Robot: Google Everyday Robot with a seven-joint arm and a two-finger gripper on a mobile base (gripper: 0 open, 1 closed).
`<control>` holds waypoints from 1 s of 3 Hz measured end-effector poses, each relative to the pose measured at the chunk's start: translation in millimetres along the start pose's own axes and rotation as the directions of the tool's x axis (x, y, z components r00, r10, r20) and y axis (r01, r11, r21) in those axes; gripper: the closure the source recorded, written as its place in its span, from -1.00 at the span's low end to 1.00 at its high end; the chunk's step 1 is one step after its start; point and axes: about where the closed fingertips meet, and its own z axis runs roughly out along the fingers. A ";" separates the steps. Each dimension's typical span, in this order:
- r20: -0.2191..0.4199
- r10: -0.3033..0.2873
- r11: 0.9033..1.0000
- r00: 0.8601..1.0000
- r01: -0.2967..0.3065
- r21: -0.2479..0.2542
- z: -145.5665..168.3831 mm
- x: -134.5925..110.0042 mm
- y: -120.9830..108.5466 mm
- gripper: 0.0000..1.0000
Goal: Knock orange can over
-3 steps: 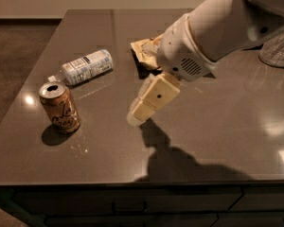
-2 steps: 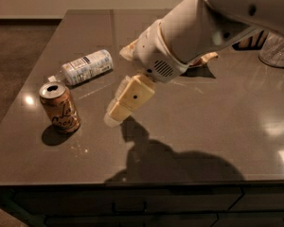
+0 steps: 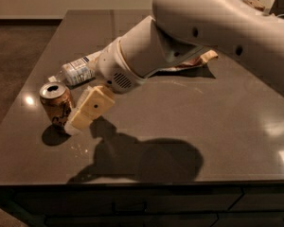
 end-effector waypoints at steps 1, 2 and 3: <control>0.039 -0.004 0.999 0.999 0.006 -0.035 30.0 -17.1 2.5 -1.00; 0.060 -0.009 0.999 0.998 0.012 -0.050 56.8 -30.7 -0.3 -1.00; 0.060 -0.013 0.998 0.998 0.016 -0.054 77.4 -32.6 -1.2 -1.00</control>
Offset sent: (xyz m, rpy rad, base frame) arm 0.0155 0.0934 -0.0211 0.0844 0.0291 0.0590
